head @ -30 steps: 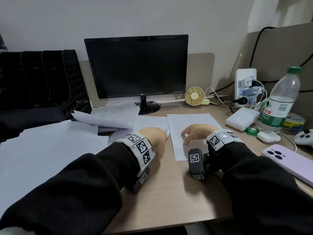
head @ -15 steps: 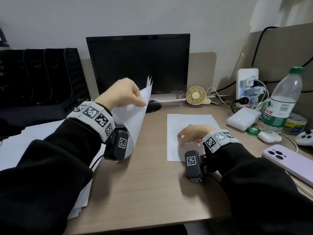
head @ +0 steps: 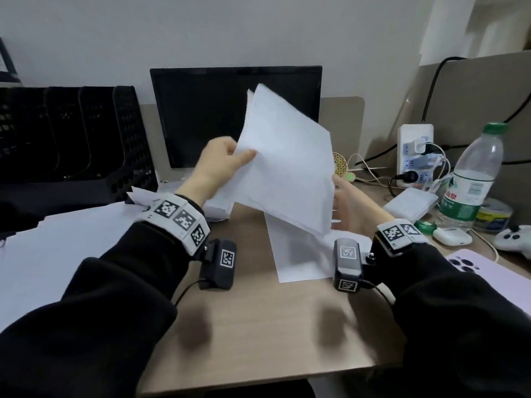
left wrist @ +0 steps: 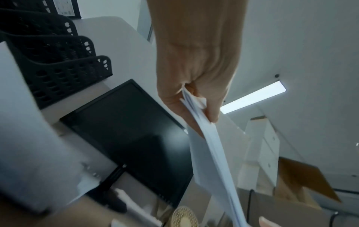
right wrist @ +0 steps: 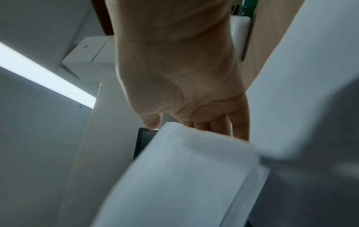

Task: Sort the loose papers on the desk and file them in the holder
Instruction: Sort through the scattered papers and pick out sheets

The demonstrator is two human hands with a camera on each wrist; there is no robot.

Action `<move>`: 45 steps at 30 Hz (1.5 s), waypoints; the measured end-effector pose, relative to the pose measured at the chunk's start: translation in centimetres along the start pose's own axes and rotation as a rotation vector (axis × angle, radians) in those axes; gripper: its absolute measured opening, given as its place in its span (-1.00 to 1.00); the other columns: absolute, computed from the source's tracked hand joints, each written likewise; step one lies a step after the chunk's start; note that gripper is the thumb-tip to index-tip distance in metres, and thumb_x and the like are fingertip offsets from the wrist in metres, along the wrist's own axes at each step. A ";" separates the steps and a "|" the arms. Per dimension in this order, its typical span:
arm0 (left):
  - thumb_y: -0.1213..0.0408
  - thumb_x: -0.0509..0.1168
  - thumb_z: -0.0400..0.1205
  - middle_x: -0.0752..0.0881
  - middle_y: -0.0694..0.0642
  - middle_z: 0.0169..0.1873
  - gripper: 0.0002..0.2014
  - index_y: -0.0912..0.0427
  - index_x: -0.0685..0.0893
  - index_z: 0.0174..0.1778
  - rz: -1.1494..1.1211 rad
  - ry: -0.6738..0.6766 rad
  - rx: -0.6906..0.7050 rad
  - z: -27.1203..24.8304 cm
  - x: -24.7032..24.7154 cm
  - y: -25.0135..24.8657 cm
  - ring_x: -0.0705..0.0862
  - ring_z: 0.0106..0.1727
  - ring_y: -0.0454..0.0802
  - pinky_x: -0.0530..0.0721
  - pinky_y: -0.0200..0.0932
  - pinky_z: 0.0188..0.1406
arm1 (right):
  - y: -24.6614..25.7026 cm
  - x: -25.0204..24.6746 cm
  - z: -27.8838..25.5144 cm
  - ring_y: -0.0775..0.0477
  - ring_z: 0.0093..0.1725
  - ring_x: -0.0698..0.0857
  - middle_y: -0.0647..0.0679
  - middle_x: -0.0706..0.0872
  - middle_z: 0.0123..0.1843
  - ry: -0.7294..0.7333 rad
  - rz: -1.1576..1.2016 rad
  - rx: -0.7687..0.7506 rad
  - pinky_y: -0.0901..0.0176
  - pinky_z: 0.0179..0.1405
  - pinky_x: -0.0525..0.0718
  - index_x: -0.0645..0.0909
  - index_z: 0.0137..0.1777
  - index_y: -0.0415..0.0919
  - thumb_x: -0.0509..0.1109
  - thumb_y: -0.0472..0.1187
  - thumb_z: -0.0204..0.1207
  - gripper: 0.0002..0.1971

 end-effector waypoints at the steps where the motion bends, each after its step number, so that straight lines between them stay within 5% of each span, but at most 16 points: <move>1: 0.10 0.42 0.58 0.57 0.07 -0.35 -0.68 0.13 0.46 -0.35 0.020 -0.007 -0.036 0.0 0.8 0.7 0.57 -0.31 0.00 0.52 -0.15 -0.35 | 0.1 -0.5 -0.1 -0.08 -0.21 0.71 -0.06 0.75 -0.19 -0.104 0.014 -0.035 0.11 -0.23 0.61 0.66 0.09 -0.19 0.25 0.13 0.61 -0.61; 5: -0.03 0.40 0.56 0.34 0.03 -0.49 -0.54 0.11 0.30 -0.43 0.186 0.159 -0.275 -1.1 4.0 2.6 0.36 -0.50 -0.05 0.37 -0.26 -0.53 | 0.3 -2.6 -0.8 -0.04 -0.49 0.63 -0.09 0.65 -0.43 -0.392 -0.208 -0.028 0.29 -0.49 0.50 0.62 -0.20 -0.31 0.45 -0.36 0.49 -0.92; 8: -0.03 0.46 0.50 0.52 0.05 -0.41 -0.59 0.28 0.59 -0.10 0.205 0.433 -0.557 -1.3 5.4 4.3 0.57 -0.49 -0.02 0.71 -0.14 -0.23 | -0.4 -3.9 -0.9 -0.12 -0.45 0.54 -0.19 0.55 -0.40 -0.436 -0.465 0.111 0.24 -0.49 0.45 0.54 -0.23 -0.37 0.45 -0.35 0.46 -0.86; 11: 0.15 0.41 0.60 0.51 0.06 -0.48 -0.59 0.40 0.57 0.20 0.156 0.600 -0.663 -2.3 6.4 4.6 0.53 -0.59 -0.04 0.70 -0.12 -0.43 | -1.2 -5.3 -0.8 -0.19 -0.21 0.60 -0.23 0.60 -0.23 -0.442 -0.637 0.196 0.11 -0.34 0.57 0.58 -0.11 -0.38 0.49 -0.26 0.43 -0.81; 13: 0.09 0.45 0.56 0.70 0.12 -0.22 -0.55 0.34 0.58 0.22 0.245 0.607 -0.632 -2.8 6.9 4.6 0.77 -0.27 0.05 0.79 -0.01 -0.25 | -1.3 -5.1 -1.5 -0.19 -0.19 0.58 -0.20 0.55 -0.27 -0.441 -0.765 0.236 0.11 -0.33 0.54 0.51 -0.25 -0.35 0.45 -0.22 0.51 -0.76; 16: -0.02 0.49 0.49 0.72 0.18 0.02 -0.39 0.32 0.54 0.30 0.241 0.600 -0.645 -3.1 7.7 4.5 0.78 -0.02 0.16 0.77 0.18 0.01 | -1.2 -4.7 -2.2 -0.19 -0.17 0.58 -0.19 0.53 -0.30 -0.390 -0.932 0.316 0.09 -0.24 0.52 0.48 -0.36 -0.35 0.38 -0.19 0.58 -0.67; 19: 0.03 0.41 0.58 0.51 0.34 0.42 -0.28 0.31 0.32 0.56 0.161 0.608 -0.691 -3.4 8.8 3.7 0.62 0.34 0.27 0.68 0.18 0.21 | -0.8 -4.2 -2.5 -0.16 -0.02 0.56 -0.27 0.67 -0.04 -0.345 -0.984 0.321 0.14 -0.08 0.48 0.63 -0.02 -0.47 0.39 -0.23 0.59 -0.77; 22: 0.16 0.37 0.64 0.34 0.39 0.52 -0.29 0.29 0.18 0.61 0.076 0.582 -0.724 -3.4 9.7 3.7 0.53 0.42 0.32 0.59 0.20 0.33 | -0.6 -3.9 -2.5 -0.15 0.01 0.54 -0.26 0.62 0.11 -0.338 -0.969 0.263 0.16 -0.06 0.46 0.55 0.31 -0.47 0.42 -0.24 0.57 -0.61; 27: 0.22 0.37 0.64 0.35 0.27 0.49 -0.37 0.23 0.25 0.57 -0.030 0.575 -0.755 -3.1 9.7 4.2 0.60 0.34 0.32 0.58 0.17 0.35 | -1.0 -3.8 -1.8 -0.15 0.06 0.50 -0.21 0.54 0.10 -0.344 -0.931 0.241 0.14 -0.01 0.45 0.47 0.40 -0.46 0.44 -0.22 0.54 -0.51; 30: 0.26 0.38 0.63 0.54 0.18 0.27 -0.55 0.22 0.40 0.38 -0.046 0.552 -0.753 -3.0 9.6 4.6 0.69 0.10 0.15 0.59 0.06 0.34 | -1.1 -3.7 -1.8 -0.16 0.01 0.49 -0.17 0.53 -0.04 -0.371 -0.905 0.223 0.16 -0.11 0.45 0.48 0.24 -0.39 0.42 -0.25 0.56 -0.67; 33: 0.29 0.41 0.60 0.54 0.19 0.40 -0.48 0.22 0.41 0.46 -0.023 0.519 -0.749 -3.1 9.2 4.8 0.63 0.32 0.14 0.59 0.02 0.31 | -0.8 -3.7 -2.1 -0.15 -0.08 0.50 -0.13 0.50 -0.23 -0.398 -0.860 0.179 0.19 -0.43 0.38 0.50 0.11 -0.38 0.40 -0.30 0.55 -0.78; 36: 0.39 0.35 0.63 0.48 0.18 0.47 -0.56 0.28 0.43 0.43 -0.023 0.481 -0.716 -2.8 9.1 4.9 0.55 0.43 0.15 0.59 0.02 0.26 | -0.4 -4.0 -2.2 -0.14 -0.23 0.54 -0.15 0.54 -0.27 -0.400 -0.780 0.122 0.21 -0.45 0.41 0.56 0.12 -0.40 0.43 -0.36 0.48 -0.75; 38: 0.48 0.29 0.65 0.66 0.19 0.13 -0.86 0.35 0.55 0.11 -0.055 0.468 -0.688 -2.5 8.9 4.7 0.73 0.04 0.09 0.71 -0.07 0.01 | -0.4 -4.2 -2.2 -0.13 -0.31 0.56 -0.17 0.60 -0.26 -0.383 -0.654 0.036 0.20 -0.44 0.46 0.58 0.02 -0.36 0.43 -0.44 0.43 -0.82; 40: 0.58 0.30 0.61 0.70 0.25 -0.10 -0.93 0.37 0.55 -0.11 -0.107 0.424 -0.654 -2.3 8.3 4.3 0.76 -0.17 0.09 0.78 -0.11 -0.17 | -0.1 -4.0 -2.3 -0.11 -0.31 0.60 -0.18 0.63 -0.22 -0.372 -0.541 -0.071 0.17 -0.41 0.55 0.59 -0.10 -0.30 0.43 -0.50 0.38 -0.84; 45: 0.73 0.33 0.51 0.67 0.31 -0.21 -0.80 0.37 0.52 -0.22 -0.268 0.337 -0.620 -1.8 6.5 3.5 0.76 -0.02 0.20 0.77 -0.09 -0.04 | 1.3 -2.5 -3.3 -0.13 -0.30 0.65 -0.25 0.69 -0.13 -0.321 -0.286 -0.389 0.14 -0.32 0.65 0.56 -0.17 -0.27 0.48 -0.53 0.35 -0.79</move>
Point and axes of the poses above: each hand's wrist, its own z-axis towards the middle knuckle, its own x-axis out of the palm, y = z × x, the point moved 2 cm from there along z, towards the middle knuckle
